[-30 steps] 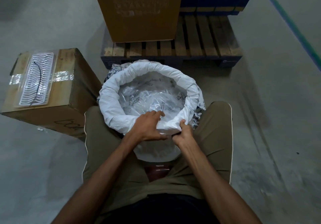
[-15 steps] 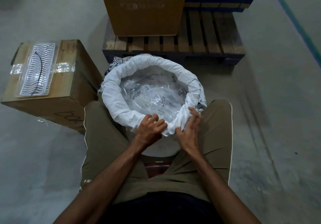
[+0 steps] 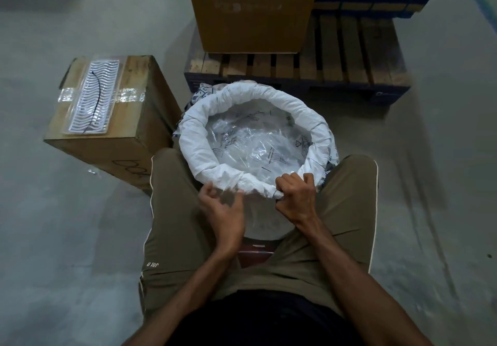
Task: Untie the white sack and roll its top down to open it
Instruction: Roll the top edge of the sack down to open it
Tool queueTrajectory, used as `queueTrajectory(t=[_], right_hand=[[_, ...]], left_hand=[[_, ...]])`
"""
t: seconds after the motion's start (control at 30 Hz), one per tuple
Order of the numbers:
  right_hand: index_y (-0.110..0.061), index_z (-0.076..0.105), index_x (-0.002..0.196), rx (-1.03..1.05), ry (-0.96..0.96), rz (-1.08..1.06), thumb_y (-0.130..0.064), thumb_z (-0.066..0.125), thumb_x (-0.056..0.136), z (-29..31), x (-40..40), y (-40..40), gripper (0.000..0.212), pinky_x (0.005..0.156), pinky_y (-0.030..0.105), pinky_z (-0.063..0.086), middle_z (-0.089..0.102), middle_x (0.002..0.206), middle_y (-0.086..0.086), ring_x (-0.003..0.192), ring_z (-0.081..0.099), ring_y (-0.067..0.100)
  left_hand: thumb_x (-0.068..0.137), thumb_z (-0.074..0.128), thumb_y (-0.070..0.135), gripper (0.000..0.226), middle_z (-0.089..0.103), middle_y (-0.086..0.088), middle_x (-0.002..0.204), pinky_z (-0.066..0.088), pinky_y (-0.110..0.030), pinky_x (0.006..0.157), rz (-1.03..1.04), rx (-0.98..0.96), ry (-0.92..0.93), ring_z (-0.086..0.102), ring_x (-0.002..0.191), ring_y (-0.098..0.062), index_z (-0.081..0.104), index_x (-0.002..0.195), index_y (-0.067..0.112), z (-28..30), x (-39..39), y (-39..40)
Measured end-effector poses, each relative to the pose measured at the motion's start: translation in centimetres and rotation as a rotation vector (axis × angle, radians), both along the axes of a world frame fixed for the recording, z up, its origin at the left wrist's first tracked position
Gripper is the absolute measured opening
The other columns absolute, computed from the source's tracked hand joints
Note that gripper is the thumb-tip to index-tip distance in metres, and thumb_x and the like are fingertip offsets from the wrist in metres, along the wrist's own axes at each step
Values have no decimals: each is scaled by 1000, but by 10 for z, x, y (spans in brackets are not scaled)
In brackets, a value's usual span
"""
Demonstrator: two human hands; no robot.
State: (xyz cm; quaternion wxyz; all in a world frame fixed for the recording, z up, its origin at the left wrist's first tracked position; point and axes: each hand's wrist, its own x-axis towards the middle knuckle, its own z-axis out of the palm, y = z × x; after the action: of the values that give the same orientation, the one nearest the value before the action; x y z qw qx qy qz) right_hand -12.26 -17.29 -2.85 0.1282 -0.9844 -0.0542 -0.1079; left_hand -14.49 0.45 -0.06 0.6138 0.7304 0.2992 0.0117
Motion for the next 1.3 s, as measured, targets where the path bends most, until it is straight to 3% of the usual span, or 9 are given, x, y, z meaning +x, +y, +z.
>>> queueTrajectory(t=[0.13,0.33,0.47,0.63,0.87,0.93,1.07,1.23,1.3], right_hand=[[-19,52,68,-34,-81,-2,-6,63,38,-4,0,6,35,67,35,26,52,63,-3,60,49,25],[-17,59,78,-37,-22,50,-7,68,41,0,-6,5,39,71,37,33,56,74,-3,68,56,26],[-28,59,113,77,238,25,-65,71,68,11,-13,5,60,79,37,37,56,106,-10,90,55,13],[-29,55,144,-15,455,149,-57,73,75,31,9,30,77,107,52,31,67,130,-9,125,58,16],[-26,67,92,427,473,187,-13,77,50,16,26,52,45,56,37,55,67,75,-11,68,65,10],[-23,62,89,365,416,192,-9,76,50,4,24,51,44,55,36,53,64,74,-9,67,62,15],[-15,52,85,158,312,212,4,72,52,-21,12,62,44,49,34,44,60,75,1,66,59,27],[-13,59,93,-9,309,245,6,71,42,-23,10,71,56,52,31,35,58,82,1,69,60,28],[-20,53,102,55,402,248,-18,79,56,-22,16,68,53,66,33,38,54,97,-4,83,59,23]], left_hand=[[87,77,44,50,71,-8,120,55,-47,99,163,-657,334,68,112,-28,62,123,13,-3,27,0],[91,72,16,40,72,-14,104,62,-47,85,358,-651,369,72,92,-30,61,127,2,-28,71,-15],[100,58,2,34,64,-16,113,59,-47,90,384,-826,263,64,102,-29,57,134,0,-31,69,-7],[100,35,15,36,67,-17,94,42,-52,112,457,-1027,246,61,98,-37,68,93,2,-42,56,10],[90,41,21,27,68,-11,77,53,-48,94,139,-870,251,65,84,-33,64,81,9,-23,54,26],[90,48,38,31,70,-3,74,56,-42,78,103,-584,268,66,82,-31,66,81,15,-25,56,31],[73,74,63,80,71,-1,116,58,-42,91,148,-296,235,70,104,-20,54,135,16,-31,55,37],[84,65,54,41,76,-6,101,60,-48,91,257,-217,291,73,92,-26,73,99,17,-62,84,38],[102,54,37,37,71,-15,122,56,-45,99,290,-380,357,69,104,-29,69,117,7,-59,91,42]])
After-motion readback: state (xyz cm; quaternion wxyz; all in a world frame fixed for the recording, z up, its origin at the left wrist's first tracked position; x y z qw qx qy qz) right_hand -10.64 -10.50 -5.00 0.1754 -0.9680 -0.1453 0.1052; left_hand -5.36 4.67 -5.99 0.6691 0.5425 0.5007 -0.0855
